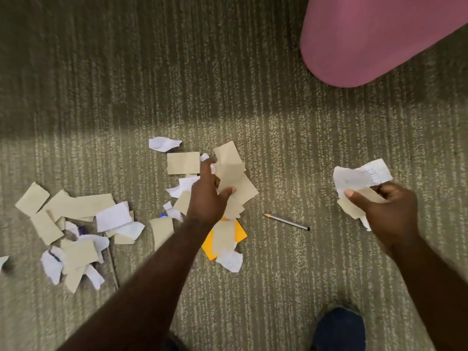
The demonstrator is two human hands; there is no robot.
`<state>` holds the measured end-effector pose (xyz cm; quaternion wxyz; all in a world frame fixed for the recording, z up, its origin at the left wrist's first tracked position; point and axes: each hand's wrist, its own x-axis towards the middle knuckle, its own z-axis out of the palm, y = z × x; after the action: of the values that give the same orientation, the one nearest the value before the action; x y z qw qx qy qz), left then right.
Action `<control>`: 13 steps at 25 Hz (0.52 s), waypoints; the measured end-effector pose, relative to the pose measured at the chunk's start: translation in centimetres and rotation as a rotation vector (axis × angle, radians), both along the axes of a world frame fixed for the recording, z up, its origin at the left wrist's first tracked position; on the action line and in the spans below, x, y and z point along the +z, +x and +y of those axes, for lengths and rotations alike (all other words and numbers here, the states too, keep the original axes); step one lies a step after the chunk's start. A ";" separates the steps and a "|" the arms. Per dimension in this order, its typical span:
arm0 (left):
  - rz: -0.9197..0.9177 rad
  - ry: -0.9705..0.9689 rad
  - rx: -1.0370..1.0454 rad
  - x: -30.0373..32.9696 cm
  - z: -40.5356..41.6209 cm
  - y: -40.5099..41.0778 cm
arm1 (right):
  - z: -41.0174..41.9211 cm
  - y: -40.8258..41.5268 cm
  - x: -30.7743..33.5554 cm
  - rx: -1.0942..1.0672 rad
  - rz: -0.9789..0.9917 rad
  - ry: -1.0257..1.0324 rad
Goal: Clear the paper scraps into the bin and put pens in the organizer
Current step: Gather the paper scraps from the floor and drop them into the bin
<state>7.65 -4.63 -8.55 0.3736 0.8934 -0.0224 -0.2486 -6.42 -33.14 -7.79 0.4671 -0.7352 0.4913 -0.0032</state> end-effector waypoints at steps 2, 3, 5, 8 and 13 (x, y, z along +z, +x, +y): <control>0.058 0.041 0.002 -0.8 -1.0 1.9 | 1.9 0.0 0.9 0.016 -0.054 0.083; 0.082 0.052 0.010 -1.1 -1.6 2.7 | 3.1 0.1 1.2 0.045 -0.060 0.109; 0.128 0.063 0.043 -1.6 -2.6 4.1 | 5.2 0.6 1.6 0.099 -0.042 0.142; 0.142 0.149 0.031 -2.1 -3.0 4.9 | 8.1 1.5 1.6 0.166 -0.033 0.144; 0.120 0.289 -0.136 -2.3 -3.0 5.0 | 11.2 2.4 2.1 0.186 -0.069 0.143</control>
<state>12.61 -7.61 -10.81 0.2240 0.9178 -0.0244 -0.3268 -4.00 -21.97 -5.73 0.5333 -0.7418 0.4036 0.0500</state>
